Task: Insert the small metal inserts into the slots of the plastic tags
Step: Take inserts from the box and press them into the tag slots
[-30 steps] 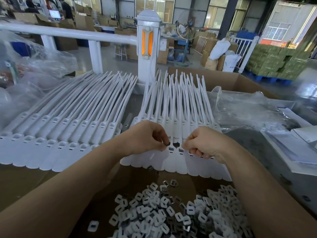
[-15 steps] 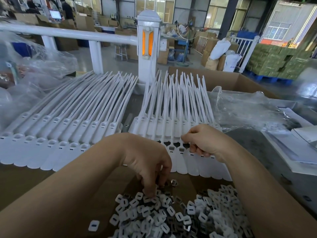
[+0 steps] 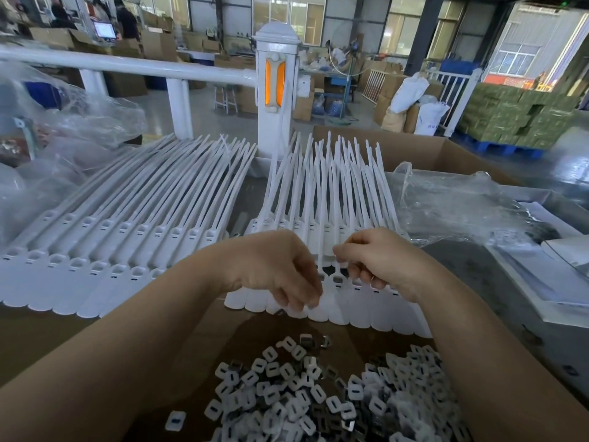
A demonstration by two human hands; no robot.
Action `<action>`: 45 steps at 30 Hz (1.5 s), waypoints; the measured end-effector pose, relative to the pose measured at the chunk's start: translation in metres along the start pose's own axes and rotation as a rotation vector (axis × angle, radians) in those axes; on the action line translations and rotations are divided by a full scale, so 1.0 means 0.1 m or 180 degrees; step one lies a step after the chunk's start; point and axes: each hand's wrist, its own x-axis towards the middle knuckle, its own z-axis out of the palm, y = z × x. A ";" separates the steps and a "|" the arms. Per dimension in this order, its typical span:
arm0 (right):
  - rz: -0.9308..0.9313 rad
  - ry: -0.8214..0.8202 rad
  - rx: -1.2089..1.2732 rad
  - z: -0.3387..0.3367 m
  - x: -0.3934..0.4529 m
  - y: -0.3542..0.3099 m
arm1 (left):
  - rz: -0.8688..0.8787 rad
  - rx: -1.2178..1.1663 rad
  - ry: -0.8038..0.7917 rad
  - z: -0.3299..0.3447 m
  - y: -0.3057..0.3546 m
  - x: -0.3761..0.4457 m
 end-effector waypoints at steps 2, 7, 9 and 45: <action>-0.0136 -0.0076 0.0219 -0.01 -0.01 -0.02 | 0.0064 -0.0466 0.0479 -0.04 -0.06 0.03; -0.0342 -0.0251 0.0571 -0.01 -0.03 -0.05 | 0.0057 -0.1639 0.1055 -0.06 -0.15 0.05; -0.0480 -0.0270 0.0578 0.00 -0.04 -0.06 | 0.0052 -0.1858 0.1146 -0.06 -0.15 0.06; -0.1442 -0.0719 -0.0479 0.09 -0.08 -0.08 | -0.0557 -0.2915 0.0102 -0.01 -0.20 0.11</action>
